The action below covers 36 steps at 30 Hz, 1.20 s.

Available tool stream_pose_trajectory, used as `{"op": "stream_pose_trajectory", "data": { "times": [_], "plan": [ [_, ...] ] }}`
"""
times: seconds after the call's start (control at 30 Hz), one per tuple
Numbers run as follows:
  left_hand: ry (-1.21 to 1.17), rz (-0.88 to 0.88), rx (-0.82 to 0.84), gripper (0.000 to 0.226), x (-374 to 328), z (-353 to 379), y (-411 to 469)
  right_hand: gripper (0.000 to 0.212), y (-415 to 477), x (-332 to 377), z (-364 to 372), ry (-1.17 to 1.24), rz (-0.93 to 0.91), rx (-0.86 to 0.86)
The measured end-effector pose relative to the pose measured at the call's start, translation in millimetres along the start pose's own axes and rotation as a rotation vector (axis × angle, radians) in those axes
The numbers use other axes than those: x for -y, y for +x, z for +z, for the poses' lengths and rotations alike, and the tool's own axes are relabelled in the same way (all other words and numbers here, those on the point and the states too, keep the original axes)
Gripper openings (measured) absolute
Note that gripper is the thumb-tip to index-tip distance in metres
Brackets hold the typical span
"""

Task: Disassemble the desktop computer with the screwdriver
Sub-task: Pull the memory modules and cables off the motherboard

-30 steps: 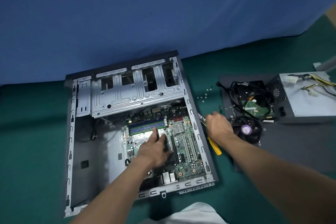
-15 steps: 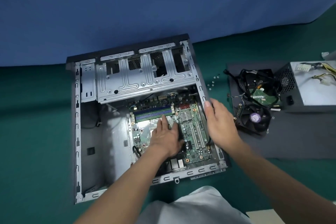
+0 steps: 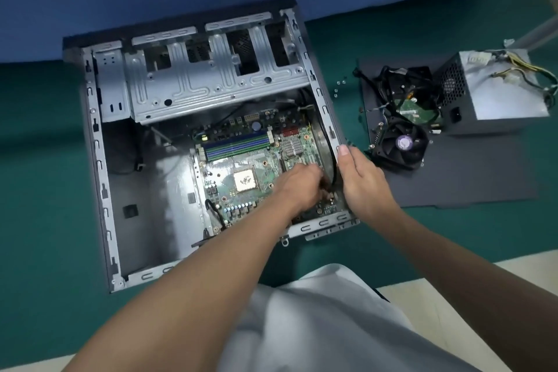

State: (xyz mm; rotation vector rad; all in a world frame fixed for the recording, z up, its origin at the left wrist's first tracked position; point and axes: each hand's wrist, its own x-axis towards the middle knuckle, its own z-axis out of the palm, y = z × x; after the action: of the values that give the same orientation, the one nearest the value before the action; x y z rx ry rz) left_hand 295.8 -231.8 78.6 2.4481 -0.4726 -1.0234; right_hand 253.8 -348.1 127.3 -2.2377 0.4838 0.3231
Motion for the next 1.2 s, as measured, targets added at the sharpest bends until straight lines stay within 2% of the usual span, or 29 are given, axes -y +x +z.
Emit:
{"op": "stream_pose_trajectory", "data": {
  "times": [0.13,0.2,0.23,0.3,0.47,0.67,0.83,0.93,1.07,1.2],
  "plan": [
    [0.067,0.011,-0.049,0.004,-5.3,-0.3,1.9,0.032,3.8,3.1,0.5,-0.023,0.004,0.01],
    [0.111,0.02,-0.098,0.022,-9.9,-0.3,1.3,0.032,4.8,2.9,0.1,-0.028,-0.011,0.01],
    [0.1,0.023,-0.112,0.022,-12.0,0.4,2.0,0.031,4.7,2.6,-0.1,-0.029,-0.016,0.01],
    [0.032,0.022,-0.112,0.018,-17.1,-0.3,2.3,0.03,4.8,2.5,-0.2,-0.029,-0.013,0.017],
    [-0.04,0.068,-0.146,0.023,-18.2,-1.5,-0.3,0.033,6.8,2.0,-0.7,-0.023,-0.022,0.018],
    [-0.17,-0.021,-0.095,0.019,-15.6,-1.6,0.3,0.027,7.2,0.3,0.6,-0.043,-0.023,-0.006],
    [-0.403,-0.096,-0.01,0.031,-18.4,-3.1,-1.2,0.027,6.6,1.5,-0.3,-0.045,-0.025,0.014],
    [-0.347,-0.07,-0.031,0.028,-18.1,-3.1,-3.3,0.026,6.7,2.2,-0.7,-0.045,-0.025,0.023],
    [-0.241,-0.05,-0.144,0.029,-16.2,-1.2,-3.1,0.029,6.4,2.3,-0.6,-0.073,-0.012,0.019],
    [-0.237,-0.005,-0.092,0.027,-16.1,-0.3,-1.5,0.033,5.7,4.0,-0.6,-0.069,-0.019,0.008]
  ]
}}
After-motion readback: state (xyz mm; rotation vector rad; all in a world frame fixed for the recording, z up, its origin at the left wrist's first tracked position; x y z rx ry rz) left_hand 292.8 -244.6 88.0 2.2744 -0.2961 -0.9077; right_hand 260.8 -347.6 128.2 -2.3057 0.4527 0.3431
